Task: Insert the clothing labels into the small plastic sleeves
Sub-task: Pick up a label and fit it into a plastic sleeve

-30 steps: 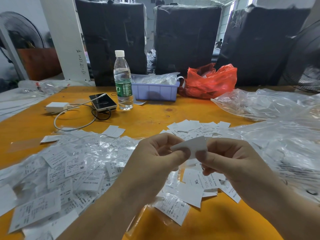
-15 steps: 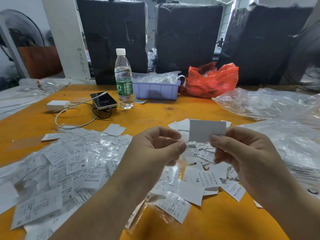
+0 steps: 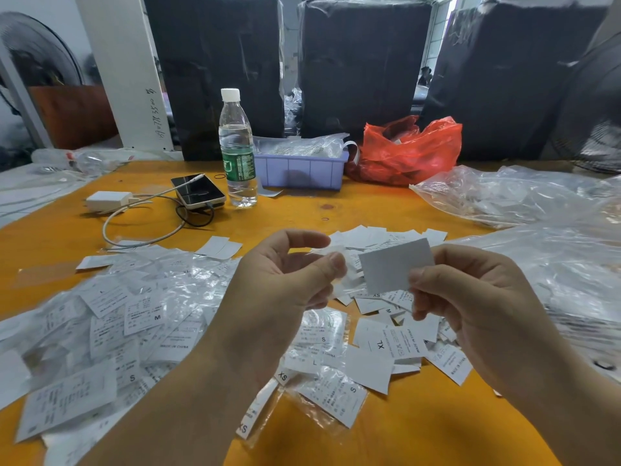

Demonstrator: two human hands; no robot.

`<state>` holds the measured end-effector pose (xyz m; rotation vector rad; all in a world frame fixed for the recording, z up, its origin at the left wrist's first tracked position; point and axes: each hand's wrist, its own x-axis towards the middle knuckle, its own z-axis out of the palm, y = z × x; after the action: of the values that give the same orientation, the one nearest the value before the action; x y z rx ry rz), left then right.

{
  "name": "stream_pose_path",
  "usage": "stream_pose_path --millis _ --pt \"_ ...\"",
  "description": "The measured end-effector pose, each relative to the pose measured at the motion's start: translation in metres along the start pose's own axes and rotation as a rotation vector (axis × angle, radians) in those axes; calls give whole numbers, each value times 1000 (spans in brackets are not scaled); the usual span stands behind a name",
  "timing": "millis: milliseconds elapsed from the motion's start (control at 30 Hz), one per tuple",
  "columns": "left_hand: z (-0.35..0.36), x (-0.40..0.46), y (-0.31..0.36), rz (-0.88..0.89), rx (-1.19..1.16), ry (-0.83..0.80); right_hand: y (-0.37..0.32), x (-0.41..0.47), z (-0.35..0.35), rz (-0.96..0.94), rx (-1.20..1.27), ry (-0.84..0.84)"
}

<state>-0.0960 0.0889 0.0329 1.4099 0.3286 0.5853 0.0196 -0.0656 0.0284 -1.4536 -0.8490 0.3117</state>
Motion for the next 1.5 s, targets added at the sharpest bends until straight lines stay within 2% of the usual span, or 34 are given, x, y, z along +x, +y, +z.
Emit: stream_pose_path --millis 333,1067,1500 --pt "3 -2 0 -11 42 -104 0 1 -1 58 75 -73" --pt "3 -2 -1 -45 110 -224 3 2 -4 67 99 -62" --pt "2 -1 1 -73 133 -229 7 4 -8 49 110 -5"
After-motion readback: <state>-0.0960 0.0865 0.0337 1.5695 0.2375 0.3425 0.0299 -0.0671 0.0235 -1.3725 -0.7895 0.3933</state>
